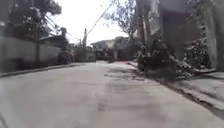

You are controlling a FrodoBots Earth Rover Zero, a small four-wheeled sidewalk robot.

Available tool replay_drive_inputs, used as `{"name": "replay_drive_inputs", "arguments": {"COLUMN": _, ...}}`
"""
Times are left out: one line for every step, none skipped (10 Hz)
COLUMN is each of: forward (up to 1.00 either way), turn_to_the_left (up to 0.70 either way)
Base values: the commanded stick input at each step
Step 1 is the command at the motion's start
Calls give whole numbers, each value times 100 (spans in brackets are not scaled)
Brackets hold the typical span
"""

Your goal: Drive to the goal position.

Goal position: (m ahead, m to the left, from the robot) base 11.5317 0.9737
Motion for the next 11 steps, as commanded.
{"name": "replay_drive_inputs", "arguments": {"forward": 100, "turn_to_the_left": 2}}
{"name": "replay_drive_inputs", "arguments": {"forward": 100, "turn_to_the_left": 2}}
{"name": "replay_drive_inputs", "arguments": {"forward": 100, "turn_to_the_left": 2}}
{"name": "replay_drive_inputs", "arguments": {"forward": 100, "turn_to_the_left": 2}}
{"name": "replay_drive_inputs", "arguments": {"forward": 100, "turn_to_the_left": 0}}
{"name": "replay_drive_inputs", "arguments": {"forward": 100, "turn_to_the_left": 1}}
{"name": "replay_drive_inputs", "arguments": {"forward": 100, "turn_to_the_left": 2}}
{"name": "replay_drive_inputs", "arguments": {"forward": 100, "turn_to_the_left": 1}}
{"name": "replay_drive_inputs", "arguments": {"forward": 100, "turn_to_the_left": -1}}
{"name": "replay_drive_inputs", "arguments": {"forward": 100, "turn_to_the_left": -2}}
{"name": "replay_drive_inputs", "arguments": {"forward": 100, "turn_to_the_left": -4}}
